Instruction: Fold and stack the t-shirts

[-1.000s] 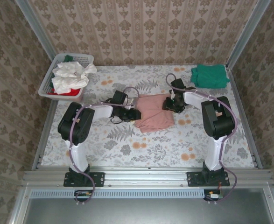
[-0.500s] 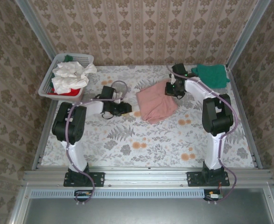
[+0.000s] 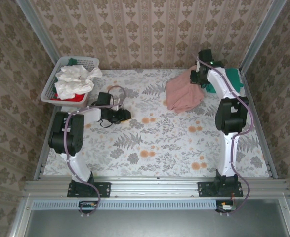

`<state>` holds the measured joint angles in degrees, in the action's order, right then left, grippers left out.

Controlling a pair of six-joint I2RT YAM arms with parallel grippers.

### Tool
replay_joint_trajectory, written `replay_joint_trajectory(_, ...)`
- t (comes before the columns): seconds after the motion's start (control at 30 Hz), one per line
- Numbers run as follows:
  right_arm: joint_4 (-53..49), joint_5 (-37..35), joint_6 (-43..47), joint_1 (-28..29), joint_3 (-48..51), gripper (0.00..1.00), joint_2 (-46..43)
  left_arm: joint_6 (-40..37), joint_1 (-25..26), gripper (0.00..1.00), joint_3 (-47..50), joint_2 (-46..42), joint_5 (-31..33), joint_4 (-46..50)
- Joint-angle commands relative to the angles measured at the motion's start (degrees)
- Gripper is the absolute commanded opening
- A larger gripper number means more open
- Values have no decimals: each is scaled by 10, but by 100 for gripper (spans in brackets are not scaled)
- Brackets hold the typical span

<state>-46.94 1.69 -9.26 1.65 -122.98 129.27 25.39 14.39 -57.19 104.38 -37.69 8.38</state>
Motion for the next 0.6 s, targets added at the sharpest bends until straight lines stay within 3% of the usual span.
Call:
replay_joint_trajectory(0.0,-22,-13,23,-18,-70,0,24,-19,-9,37,10,-10,0,12)
replay_joint_trajectory(0.13,-28,-10,27,-41,-160,0,62,-23,-14,37,16,-8,1,14)
replay_joint_trajectory(0.23,-13,48,6,-68,-204,0,86,-25,-19,37,18,-6,2,17)
replay_joint_trajectory(0.33,1,27,-4,-86,-215,0,93,-29,-21,37,21,-7,5,26)
replay_joint_trajectory(0.57,75,94,-36,-167,-221,0,93,-33,-22,36,31,-19,28,44)
